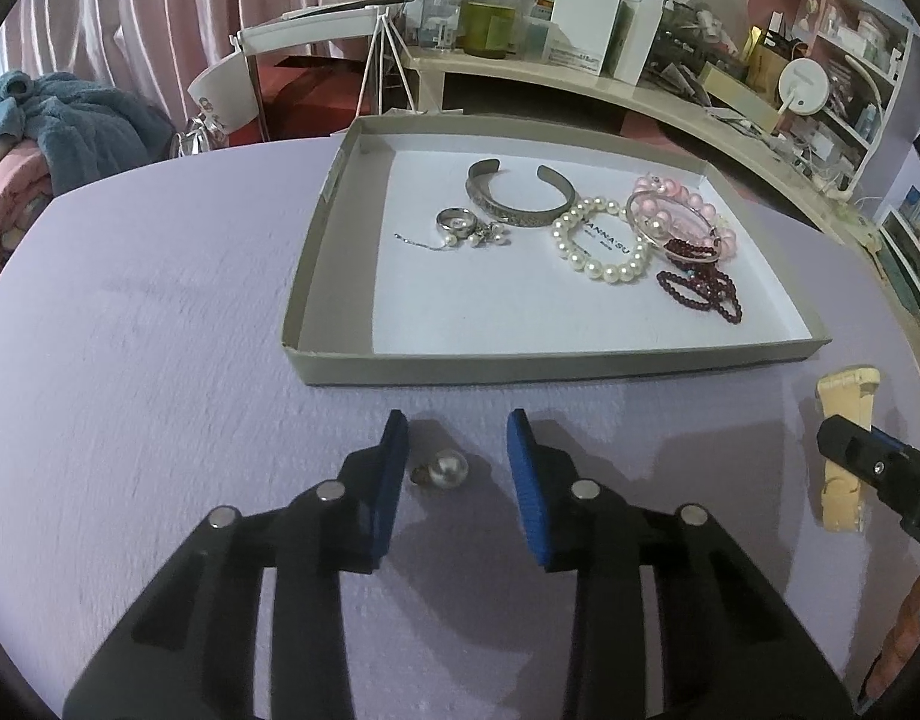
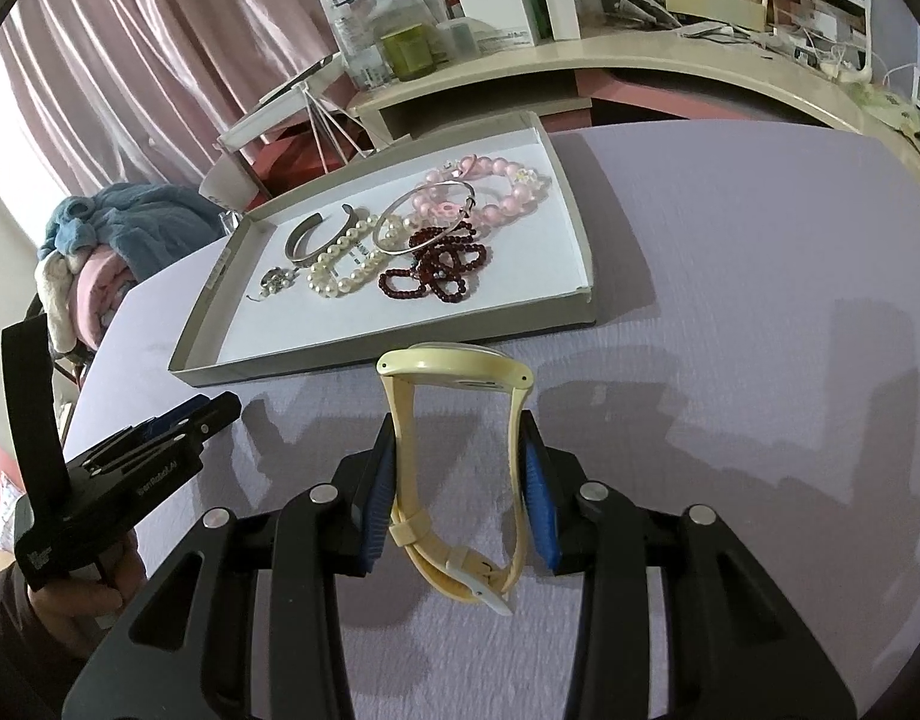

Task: Organize jewelry
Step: 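Carry the yellow watch and pearl stud into the tray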

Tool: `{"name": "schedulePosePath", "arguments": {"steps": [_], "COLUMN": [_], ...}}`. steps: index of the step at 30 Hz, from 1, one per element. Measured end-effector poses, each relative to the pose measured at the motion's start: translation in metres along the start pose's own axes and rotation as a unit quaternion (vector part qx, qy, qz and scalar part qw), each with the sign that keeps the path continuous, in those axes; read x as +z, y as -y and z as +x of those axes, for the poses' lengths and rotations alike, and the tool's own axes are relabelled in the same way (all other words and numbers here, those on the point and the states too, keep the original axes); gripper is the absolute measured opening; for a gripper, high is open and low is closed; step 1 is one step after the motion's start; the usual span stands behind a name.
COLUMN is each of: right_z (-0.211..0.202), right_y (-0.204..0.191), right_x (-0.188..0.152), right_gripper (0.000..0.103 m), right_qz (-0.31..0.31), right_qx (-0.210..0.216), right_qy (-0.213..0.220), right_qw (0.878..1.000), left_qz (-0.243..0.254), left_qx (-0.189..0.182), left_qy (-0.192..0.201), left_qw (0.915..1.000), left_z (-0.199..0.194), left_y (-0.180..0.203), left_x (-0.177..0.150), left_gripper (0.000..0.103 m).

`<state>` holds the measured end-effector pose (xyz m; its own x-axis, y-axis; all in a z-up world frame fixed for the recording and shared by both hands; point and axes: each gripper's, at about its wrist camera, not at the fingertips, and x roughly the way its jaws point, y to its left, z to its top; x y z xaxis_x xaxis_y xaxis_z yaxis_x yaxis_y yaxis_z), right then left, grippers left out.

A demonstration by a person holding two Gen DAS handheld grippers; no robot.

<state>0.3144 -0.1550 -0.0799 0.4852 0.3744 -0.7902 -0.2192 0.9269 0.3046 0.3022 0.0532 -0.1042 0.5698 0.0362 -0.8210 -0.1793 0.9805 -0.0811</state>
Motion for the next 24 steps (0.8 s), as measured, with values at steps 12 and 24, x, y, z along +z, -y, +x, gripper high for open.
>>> {"name": "schedulePosePath", "arguments": {"steps": [12, 24], "right_z": [-0.003, -0.017], "right_y": [-0.001, -0.013], "right_x": [0.0, 0.008], "right_gripper": [0.039, 0.039], "right_qz": [0.0, -0.017], "right_qx": [0.005, 0.013], "right_qy": [0.002, 0.027], "right_qw": [1.0, 0.999], "left_qz": [0.014, -0.012], "left_qx": [0.012, -0.013], "left_qy": [0.01, 0.057], "left_qw": [0.9998, 0.9982], "left_z": [-0.001, -0.052], "left_y": [0.006, -0.008], "left_x": [-0.003, 0.021], "left_gripper": [0.015, 0.015]}}
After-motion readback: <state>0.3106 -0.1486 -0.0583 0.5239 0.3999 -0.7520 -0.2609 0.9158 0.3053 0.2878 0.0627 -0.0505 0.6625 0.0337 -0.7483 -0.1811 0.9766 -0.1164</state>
